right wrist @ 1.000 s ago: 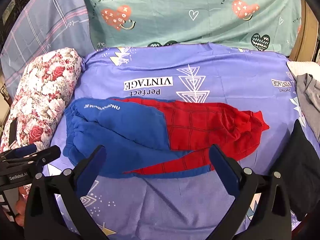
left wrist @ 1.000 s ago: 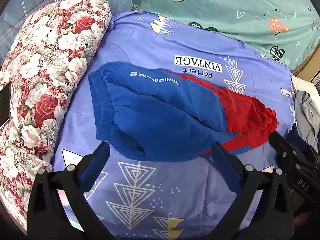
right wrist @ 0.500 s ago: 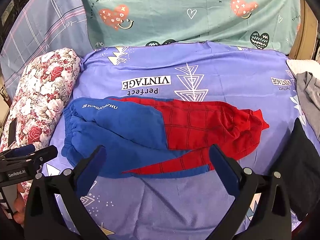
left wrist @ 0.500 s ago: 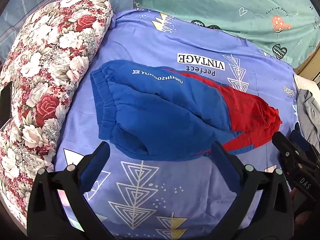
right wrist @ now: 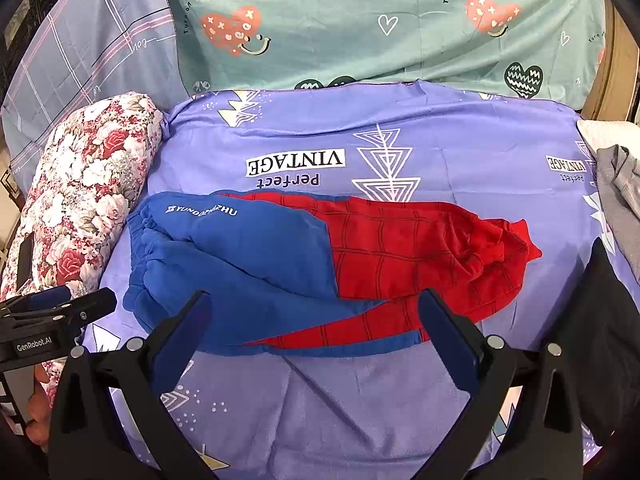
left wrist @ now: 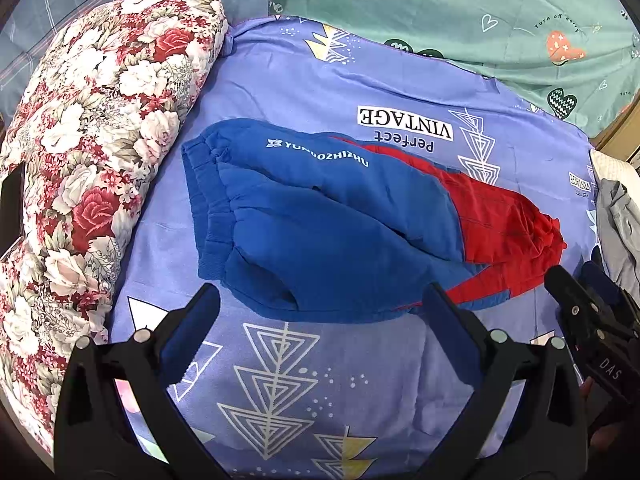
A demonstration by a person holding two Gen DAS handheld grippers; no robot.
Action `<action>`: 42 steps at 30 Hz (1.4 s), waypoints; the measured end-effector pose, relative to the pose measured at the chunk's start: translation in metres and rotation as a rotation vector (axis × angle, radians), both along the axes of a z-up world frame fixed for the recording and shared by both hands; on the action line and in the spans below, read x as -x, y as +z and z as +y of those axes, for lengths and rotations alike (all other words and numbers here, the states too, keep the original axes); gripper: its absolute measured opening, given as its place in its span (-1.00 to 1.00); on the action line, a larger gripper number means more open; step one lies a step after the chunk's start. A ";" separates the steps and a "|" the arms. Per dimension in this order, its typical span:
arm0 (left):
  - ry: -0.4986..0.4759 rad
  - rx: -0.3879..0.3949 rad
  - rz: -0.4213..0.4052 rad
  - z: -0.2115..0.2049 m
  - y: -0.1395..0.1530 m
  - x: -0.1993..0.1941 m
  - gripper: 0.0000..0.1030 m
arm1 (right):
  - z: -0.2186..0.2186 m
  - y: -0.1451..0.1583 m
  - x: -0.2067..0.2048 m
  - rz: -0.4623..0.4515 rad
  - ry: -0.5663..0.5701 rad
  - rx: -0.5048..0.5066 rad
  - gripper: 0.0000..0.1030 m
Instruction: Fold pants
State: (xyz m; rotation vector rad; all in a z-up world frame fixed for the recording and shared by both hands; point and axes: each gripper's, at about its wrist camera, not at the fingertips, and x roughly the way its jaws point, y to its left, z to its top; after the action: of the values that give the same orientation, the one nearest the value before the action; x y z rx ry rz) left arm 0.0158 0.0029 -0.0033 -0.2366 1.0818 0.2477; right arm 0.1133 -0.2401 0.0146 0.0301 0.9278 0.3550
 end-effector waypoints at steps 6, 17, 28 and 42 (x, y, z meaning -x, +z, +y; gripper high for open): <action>0.008 0.023 0.038 0.009 -0.021 -0.006 0.96 | -0.007 -0.022 -0.012 0.032 0.023 0.031 0.97; 0.089 0.017 0.175 0.045 -0.095 -0.024 0.96 | -0.107 -0.100 -0.096 0.067 -0.112 0.275 0.97; 0.112 -0.034 0.243 0.055 -0.143 -0.055 0.96 | -0.109 -0.132 -0.176 0.153 0.133 0.333 0.18; 0.203 -0.094 0.248 0.080 -0.128 -0.030 0.96 | -0.149 -0.035 -0.236 -0.065 0.140 0.128 -0.67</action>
State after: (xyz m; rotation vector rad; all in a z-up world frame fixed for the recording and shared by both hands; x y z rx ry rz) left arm 0.0457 0.0829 -0.1309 -0.2358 1.2892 0.5192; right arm 0.3497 -0.3893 -0.0203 -0.1633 0.8889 0.4235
